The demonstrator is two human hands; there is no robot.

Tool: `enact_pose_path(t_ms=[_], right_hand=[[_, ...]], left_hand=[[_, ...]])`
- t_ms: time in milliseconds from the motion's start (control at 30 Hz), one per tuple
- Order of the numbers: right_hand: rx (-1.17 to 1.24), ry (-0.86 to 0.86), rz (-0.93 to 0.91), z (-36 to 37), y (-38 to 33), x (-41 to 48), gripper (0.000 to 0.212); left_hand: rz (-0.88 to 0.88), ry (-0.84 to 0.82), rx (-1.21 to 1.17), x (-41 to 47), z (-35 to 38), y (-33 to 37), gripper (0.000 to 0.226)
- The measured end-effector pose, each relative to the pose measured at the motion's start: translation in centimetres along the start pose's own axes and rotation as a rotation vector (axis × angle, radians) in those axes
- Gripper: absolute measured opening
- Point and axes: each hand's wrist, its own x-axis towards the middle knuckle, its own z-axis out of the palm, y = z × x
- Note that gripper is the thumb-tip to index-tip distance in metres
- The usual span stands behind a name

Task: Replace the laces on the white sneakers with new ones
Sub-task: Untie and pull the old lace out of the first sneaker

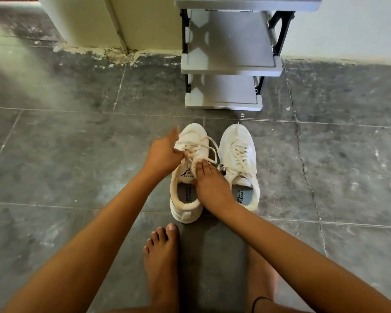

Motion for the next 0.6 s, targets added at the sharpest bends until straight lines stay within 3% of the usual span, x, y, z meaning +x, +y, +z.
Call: enact_pose_path(t_ms=[133, 267, 400, 600], right_hand=[[0.127, 0.038, -0.001, -1.0, 0.3, -0.2, 0.062], [0.255, 0.144, 0.042, -2.5, 0.7, 0.0, 0.068], [0.420, 0.146, 0.051, -3.0, 1.7, 0.1, 0.071], [0.169, 0.013, 0.016, -3.0, 1.7, 1.5, 0.056]], left_hand=[[0.008, -0.125, 0.256, -1.0, 1.0, -1.5, 0.048], [0.021, 0.001, 0.262, -1.5, 0.9, -2.5, 0.019], [0.026, 0.011, 0.273, -1.5, 1.2, -2.9, 0.014], [0.127, 0.013, 0.413, -1.2, 2.4, -2.6, 0.025]])
